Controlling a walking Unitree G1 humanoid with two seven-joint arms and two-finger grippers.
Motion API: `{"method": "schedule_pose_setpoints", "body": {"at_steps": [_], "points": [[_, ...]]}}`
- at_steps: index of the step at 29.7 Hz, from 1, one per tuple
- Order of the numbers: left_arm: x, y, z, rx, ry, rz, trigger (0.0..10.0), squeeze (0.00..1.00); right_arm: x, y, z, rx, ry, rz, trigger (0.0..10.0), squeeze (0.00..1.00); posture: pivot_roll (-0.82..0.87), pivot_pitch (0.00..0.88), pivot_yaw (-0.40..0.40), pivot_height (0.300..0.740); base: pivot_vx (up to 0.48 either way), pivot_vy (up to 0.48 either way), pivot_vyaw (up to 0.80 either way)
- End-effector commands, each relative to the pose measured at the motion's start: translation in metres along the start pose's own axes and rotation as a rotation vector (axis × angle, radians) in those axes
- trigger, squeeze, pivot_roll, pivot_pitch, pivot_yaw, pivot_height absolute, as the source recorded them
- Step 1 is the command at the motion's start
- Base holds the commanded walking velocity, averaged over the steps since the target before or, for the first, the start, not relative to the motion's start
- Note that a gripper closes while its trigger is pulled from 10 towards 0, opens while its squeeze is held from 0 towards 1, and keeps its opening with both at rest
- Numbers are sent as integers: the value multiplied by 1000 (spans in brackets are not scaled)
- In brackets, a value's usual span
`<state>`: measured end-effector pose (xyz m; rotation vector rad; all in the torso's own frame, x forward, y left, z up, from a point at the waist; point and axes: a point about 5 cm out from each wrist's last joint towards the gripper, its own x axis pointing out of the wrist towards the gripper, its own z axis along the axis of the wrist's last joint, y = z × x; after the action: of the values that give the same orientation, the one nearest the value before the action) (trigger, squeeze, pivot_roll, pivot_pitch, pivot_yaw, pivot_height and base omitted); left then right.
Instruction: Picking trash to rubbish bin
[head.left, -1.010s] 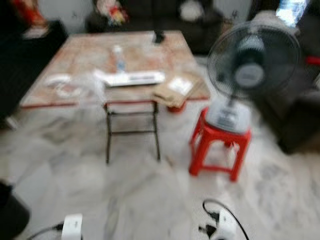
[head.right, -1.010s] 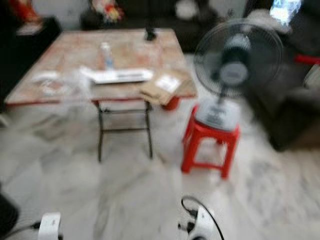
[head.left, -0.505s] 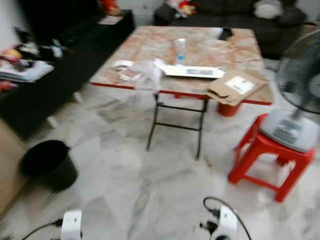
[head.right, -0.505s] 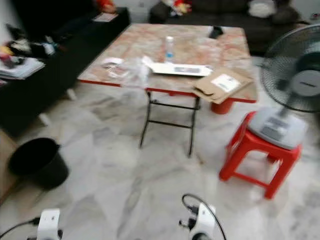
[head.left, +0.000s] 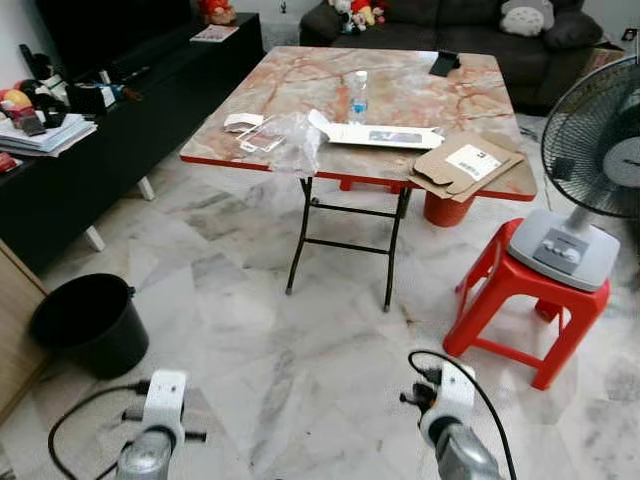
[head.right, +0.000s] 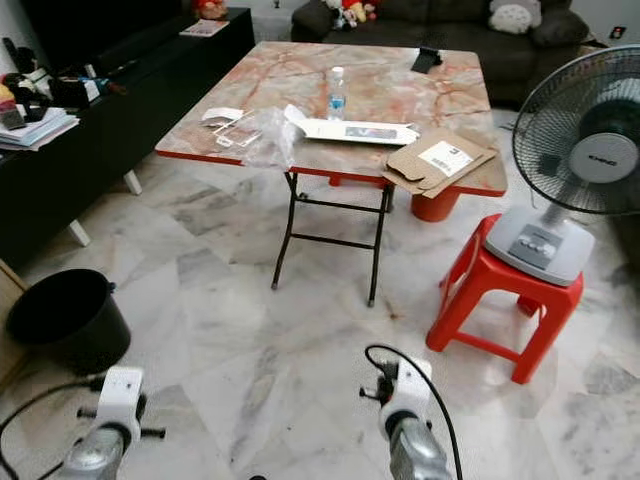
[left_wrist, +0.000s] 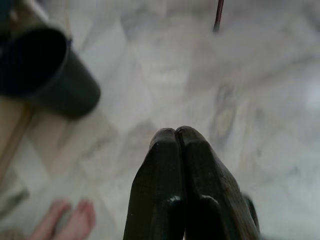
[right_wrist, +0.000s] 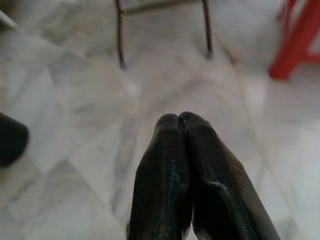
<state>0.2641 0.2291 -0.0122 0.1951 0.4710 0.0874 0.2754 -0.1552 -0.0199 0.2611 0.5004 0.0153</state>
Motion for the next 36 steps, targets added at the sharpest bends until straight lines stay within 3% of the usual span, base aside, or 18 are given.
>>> {"method": "schedule_pose_setpoints", "body": {"at_steps": [1,3,11,25,36], "points": [[3,0,10,8,-44,7,10000,0,5,9,14,-26,-59,38,10000,0,59,108,26,740,0,0,0],[8,-7,33,-5,-145,-8,10000,0,11,21,36,-23,-148,73,10000,0,60,109,27,740,0,0,0],[13,-30,82,-46,-361,-65,10000,0,17,46,73,-18,-300,152,10000,0,58,108,34,740,0,0,0],[9,-24,106,-60,-483,-29,10000,0,17,66,94,-51,-410,203,10000,0,42,97,40,740,0,0,0],[8,-22,138,-19,-600,4,10000,0,15,71,115,-68,-500,198,10000,0,37,72,38,740,373,0,0]]}}
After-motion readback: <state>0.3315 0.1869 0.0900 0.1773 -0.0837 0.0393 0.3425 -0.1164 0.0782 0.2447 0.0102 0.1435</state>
